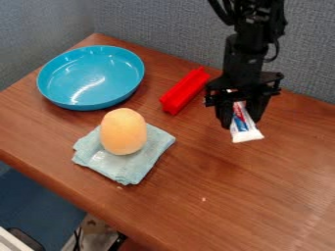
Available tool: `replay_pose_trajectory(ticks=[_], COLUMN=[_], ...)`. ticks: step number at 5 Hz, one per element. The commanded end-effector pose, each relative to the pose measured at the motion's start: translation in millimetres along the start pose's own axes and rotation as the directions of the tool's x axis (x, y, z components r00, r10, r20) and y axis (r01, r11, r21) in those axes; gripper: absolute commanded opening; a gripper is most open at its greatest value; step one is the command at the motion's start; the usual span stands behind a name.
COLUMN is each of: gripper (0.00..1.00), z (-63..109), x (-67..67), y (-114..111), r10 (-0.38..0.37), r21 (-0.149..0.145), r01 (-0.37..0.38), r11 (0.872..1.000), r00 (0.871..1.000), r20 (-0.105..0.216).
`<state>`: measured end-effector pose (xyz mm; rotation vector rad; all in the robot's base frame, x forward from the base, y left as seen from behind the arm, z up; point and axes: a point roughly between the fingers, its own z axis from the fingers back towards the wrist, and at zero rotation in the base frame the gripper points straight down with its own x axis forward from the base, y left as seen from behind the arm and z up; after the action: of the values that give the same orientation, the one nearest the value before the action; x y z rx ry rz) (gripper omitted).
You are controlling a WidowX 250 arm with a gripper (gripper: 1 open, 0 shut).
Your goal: Put the toothpaste on the blue plate
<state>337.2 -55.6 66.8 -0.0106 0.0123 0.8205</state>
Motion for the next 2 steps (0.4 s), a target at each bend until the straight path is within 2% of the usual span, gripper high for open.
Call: replay_pose_trajectory(ticks=[1,2], gripper=[0.0,0.0], z=[47.9,67.2], x=[21.4,41.8], y=[5,23], r10=[0.03,0.062], r21=[-0.1,-0.123], r01=[-0.025,-0.056], r11=[0.995,0.991], r00=[0.998,0.997], r20=[0.048,0.043])
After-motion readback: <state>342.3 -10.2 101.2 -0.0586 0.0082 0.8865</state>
